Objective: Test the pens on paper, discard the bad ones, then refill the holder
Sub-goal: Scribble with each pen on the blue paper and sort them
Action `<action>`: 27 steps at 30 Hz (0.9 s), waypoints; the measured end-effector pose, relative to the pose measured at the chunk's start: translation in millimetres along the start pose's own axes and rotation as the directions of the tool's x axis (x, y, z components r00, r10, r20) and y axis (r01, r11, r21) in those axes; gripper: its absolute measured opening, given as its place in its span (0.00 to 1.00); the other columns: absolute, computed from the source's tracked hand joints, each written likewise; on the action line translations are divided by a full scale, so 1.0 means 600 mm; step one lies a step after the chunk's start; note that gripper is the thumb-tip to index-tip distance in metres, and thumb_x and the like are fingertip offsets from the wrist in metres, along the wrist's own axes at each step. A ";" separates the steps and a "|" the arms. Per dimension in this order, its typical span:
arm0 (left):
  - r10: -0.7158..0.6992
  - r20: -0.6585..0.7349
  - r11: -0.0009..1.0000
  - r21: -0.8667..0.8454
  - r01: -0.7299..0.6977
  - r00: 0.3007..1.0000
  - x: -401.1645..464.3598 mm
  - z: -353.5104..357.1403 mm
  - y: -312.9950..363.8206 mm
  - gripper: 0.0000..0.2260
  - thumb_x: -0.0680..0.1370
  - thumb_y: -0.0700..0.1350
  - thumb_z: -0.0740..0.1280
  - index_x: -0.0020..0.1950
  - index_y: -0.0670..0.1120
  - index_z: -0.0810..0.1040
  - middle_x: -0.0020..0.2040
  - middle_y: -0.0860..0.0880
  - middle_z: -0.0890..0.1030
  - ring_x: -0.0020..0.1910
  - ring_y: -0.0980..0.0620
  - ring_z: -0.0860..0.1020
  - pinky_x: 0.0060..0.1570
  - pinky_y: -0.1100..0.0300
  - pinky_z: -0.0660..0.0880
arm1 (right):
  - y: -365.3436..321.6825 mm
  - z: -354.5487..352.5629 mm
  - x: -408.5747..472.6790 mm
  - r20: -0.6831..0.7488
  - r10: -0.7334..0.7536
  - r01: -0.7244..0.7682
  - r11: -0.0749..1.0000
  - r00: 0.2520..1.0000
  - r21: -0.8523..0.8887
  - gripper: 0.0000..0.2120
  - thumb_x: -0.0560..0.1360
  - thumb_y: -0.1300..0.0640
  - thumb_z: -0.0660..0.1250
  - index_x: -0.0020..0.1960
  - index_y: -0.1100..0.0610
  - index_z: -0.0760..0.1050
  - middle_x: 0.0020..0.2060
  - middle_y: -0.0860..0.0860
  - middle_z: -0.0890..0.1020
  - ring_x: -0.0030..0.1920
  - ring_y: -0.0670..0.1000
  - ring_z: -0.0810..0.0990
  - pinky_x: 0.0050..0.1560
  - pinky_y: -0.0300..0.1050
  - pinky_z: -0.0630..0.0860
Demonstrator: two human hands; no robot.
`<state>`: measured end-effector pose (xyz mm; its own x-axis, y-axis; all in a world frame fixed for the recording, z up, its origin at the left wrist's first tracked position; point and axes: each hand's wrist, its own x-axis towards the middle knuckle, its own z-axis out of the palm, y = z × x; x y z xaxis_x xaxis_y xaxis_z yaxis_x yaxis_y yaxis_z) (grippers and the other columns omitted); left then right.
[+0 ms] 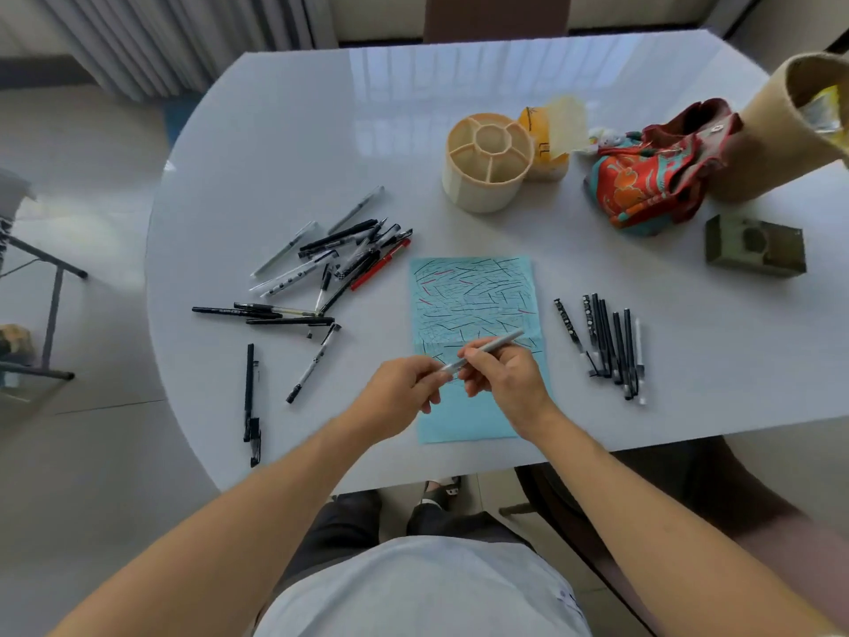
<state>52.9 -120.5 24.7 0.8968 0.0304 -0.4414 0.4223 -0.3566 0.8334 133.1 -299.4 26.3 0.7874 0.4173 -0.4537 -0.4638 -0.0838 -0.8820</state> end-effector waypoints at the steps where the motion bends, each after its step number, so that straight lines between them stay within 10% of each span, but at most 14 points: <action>1: 0.017 0.009 0.998 0.054 -0.018 1.000 -0.003 0.008 0.002 0.08 0.82 0.49 0.64 0.44 0.53 0.80 0.35 0.52 0.82 0.32 0.57 0.79 0.39 0.60 0.77 | 0.008 -0.009 -0.008 0.003 0.005 -0.005 1.000 1.000 0.000 0.06 0.78 0.58 0.70 0.43 0.57 0.83 0.34 0.58 0.82 0.30 0.53 0.78 0.32 0.44 0.77; 9: 0.143 -0.113 0.823 0.565 -0.054 0.983 -0.009 0.014 -0.032 0.10 0.82 0.49 0.62 0.46 0.47 0.78 0.41 0.51 0.83 0.43 0.44 0.80 0.38 0.55 0.68 | 0.037 -0.110 -0.022 -0.501 0.120 -0.029 0.982 0.857 0.185 0.10 0.80 0.59 0.68 0.41 0.60 0.81 0.29 0.53 0.81 0.28 0.50 0.76 0.27 0.41 0.74; 19: 0.372 0.042 0.726 0.609 -0.319 0.927 -0.016 0.049 -0.062 0.08 0.80 0.48 0.68 0.46 0.45 0.81 0.62 0.47 0.81 0.63 0.47 0.77 0.58 0.56 0.74 | 0.082 -0.069 -0.019 -0.232 -0.163 0.057 0.913 0.959 -0.403 0.06 0.73 0.48 0.68 0.45 0.46 0.84 0.39 0.47 0.87 0.38 0.52 0.86 0.43 0.58 0.84; 27: 0.342 0.046 0.742 0.600 -0.300 0.939 -0.015 0.050 -0.080 0.10 0.81 0.50 0.66 0.47 0.46 0.81 0.65 0.49 0.80 0.68 0.51 0.75 0.63 0.61 0.69 | 0.077 -0.077 -0.010 -0.167 -0.303 0.091 0.681 0.938 -0.727 0.07 0.74 0.53 0.67 0.43 0.51 0.84 0.34 0.44 0.84 0.34 0.47 0.82 0.38 0.47 0.81</action>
<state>20.6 -131.8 -21.5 0.9801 -0.1360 -0.1445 -0.0345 -0.8338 0.5510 125.8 -347.3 -17.7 0.9472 0.2659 -0.1794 0.0509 -0.6768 -0.7344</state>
